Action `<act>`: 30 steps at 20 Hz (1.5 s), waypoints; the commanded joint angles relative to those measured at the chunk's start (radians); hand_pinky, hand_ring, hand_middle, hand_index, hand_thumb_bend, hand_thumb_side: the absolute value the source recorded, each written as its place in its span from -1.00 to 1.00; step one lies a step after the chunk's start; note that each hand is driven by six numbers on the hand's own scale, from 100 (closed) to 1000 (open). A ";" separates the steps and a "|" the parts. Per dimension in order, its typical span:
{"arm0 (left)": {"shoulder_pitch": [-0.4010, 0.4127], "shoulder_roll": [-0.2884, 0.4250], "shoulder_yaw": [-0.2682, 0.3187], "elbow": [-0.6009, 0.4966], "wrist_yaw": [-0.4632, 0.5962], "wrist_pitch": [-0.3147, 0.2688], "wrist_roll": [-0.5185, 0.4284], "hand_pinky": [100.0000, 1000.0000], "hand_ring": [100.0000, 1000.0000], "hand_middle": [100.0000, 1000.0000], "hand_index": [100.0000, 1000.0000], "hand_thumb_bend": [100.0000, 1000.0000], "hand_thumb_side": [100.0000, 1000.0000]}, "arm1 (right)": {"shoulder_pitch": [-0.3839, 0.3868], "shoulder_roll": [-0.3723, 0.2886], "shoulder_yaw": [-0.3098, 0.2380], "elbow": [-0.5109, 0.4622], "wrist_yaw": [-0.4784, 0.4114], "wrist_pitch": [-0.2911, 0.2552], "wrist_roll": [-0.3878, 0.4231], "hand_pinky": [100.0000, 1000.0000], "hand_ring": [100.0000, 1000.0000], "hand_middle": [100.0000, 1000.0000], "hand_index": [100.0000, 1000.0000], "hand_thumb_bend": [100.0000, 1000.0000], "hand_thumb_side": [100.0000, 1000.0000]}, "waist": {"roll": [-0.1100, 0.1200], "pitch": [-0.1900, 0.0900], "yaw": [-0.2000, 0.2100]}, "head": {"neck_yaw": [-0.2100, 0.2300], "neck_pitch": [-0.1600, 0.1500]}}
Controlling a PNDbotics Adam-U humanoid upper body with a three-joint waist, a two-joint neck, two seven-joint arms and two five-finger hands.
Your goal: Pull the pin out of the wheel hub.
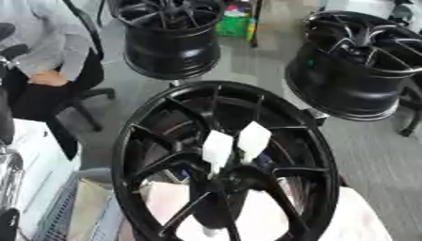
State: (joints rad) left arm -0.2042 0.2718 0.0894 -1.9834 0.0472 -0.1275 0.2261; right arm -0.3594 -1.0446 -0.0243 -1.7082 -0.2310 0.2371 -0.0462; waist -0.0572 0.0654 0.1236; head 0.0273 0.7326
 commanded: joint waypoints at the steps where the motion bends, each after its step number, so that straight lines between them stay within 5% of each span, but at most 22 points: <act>1: -0.016 0.015 -0.002 -0.017 0.000 -0.004 -0.001 0.47 0.64 0.24 0.67 -1.00 0.35 | -0.006 -0.026 -0.016 -0.008 -0.003 -0.006 -0.004 0.48 0.30 0.22 0.34 -1.00 -0.29 | 0.003 -0.009 0.000 | -0.004 -0.009; 30: -0.015 0.019 -0.002 -0.017 -0.003 -0.006 0.000 0.47 0.64 0.24 0.66 -1.00 0.35 | 0.009 -0.019 -0.022 -0.014 -0.019 -0.012 -0.035 0.48 0.30 0.21 0.34 -1.00 -0.28 | 0.006 -0.009 -0.001 | -0.016 0.017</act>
State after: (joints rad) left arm -0.2042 0.2718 0.0894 -1.9834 0.0472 -0.1294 0.2276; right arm -0.3420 -1.0401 -0.0249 -1.7104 -0.2458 0.2275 -0.0788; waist -0.0530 0.0656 0.1228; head 0.0067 0.7453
